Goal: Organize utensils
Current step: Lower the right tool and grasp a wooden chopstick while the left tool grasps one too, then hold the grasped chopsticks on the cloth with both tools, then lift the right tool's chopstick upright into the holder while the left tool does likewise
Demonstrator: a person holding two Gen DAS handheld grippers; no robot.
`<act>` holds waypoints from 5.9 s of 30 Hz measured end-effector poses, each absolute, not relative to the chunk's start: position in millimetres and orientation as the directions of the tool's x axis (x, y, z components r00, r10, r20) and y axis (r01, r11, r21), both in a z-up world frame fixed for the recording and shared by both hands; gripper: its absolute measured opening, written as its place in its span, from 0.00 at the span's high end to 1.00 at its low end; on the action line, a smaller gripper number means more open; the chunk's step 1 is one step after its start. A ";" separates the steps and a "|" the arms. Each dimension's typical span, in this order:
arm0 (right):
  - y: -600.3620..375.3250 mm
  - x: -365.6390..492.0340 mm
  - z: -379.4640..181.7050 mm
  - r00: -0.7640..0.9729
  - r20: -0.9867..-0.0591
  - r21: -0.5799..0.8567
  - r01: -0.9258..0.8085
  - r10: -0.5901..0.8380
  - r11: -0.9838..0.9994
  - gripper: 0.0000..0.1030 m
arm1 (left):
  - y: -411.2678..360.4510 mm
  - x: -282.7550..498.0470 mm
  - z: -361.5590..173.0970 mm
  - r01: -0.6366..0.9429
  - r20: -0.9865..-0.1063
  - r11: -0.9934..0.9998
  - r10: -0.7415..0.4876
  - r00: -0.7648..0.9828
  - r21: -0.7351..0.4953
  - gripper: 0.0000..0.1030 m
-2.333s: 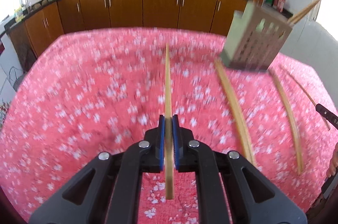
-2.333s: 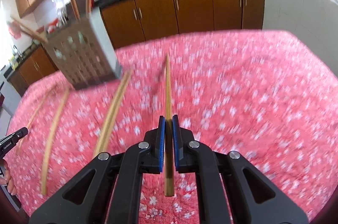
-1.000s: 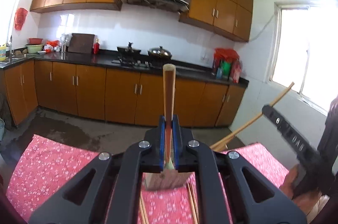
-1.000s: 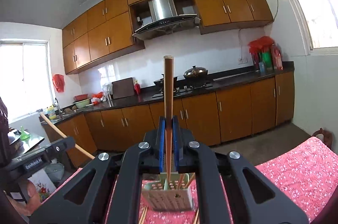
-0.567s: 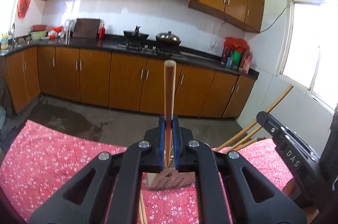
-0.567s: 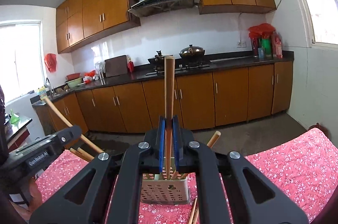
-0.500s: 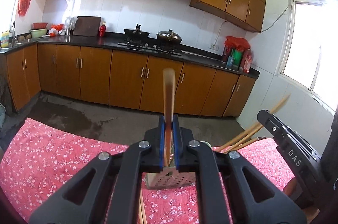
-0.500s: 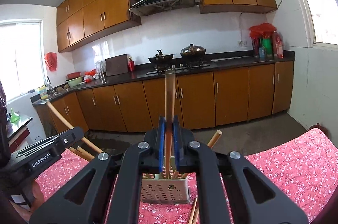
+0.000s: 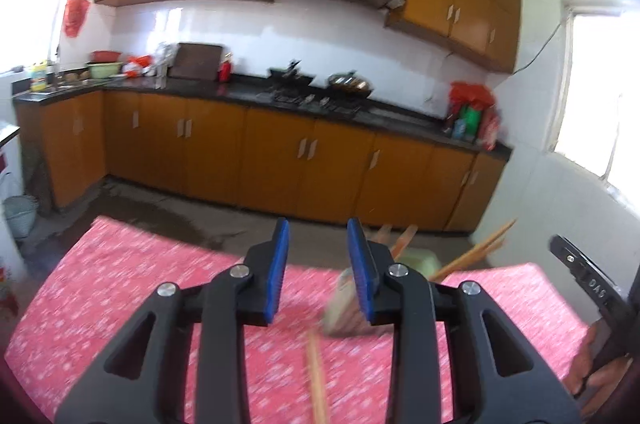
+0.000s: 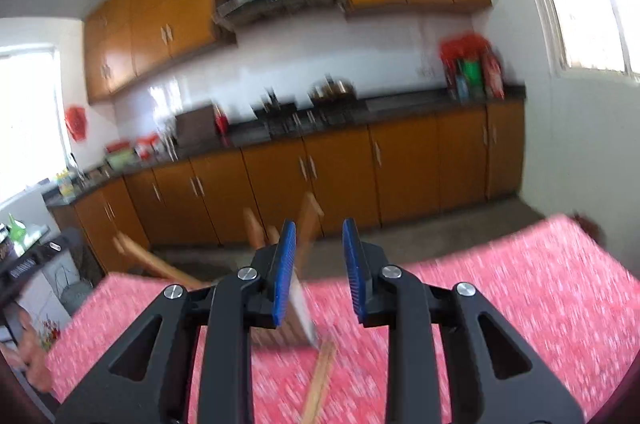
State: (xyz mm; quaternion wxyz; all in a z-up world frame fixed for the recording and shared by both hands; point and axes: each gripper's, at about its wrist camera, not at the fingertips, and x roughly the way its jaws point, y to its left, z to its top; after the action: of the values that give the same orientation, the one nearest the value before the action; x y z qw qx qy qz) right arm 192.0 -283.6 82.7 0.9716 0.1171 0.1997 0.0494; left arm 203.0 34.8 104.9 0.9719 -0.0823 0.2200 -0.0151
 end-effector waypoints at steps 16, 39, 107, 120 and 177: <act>-230.7 190.4 -98.0 0.538 -0.787 0.280 -0.124 0.301 0.952 0.84 | 34.8 181.7 -63.4 -0.013 -0.766 0.986 -0.118 0.632 -0.163 0.70; -257.0 194.1 -103.1 0.560 -0.812 0.179 -0.028 0.163 0.984 0.92 | -11.5 181.9 -97.9 0.101 -0.836 0.990 -0.133 0.532 -0.094 0.85; -281.1 212.7 -110.4 0.610 -0.786 0.153 0.044 0.095 0.987 0.92 | 61.5 230.1 -102.0 -0.051 -0.807 0.996 -0.027 0.589 -0.071 0.89; -281.2 213.0 -110.6 0.610 -0.787 0.153 0.045 0.094 0.987 0.92 | 61.7 230.0 -102.1 -0.051 -0.808 0.996 -0.028 0.589 -0.072 0.89; -278.9 194.1 -104.5 0.611 -0.786 0.154 0.040 0.098 0.987 0.92 | 53.3 194.7 -94.5 -0.023 -0.816 0.999 0.034 0.577 0.025 0.91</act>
State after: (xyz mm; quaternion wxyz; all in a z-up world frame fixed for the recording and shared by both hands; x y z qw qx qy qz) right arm 194.1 -278.9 -104.5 0.8941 0.0779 0.4408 0.0163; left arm 194.7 53.3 -94.5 0.8880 0.0060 0.4596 0.0159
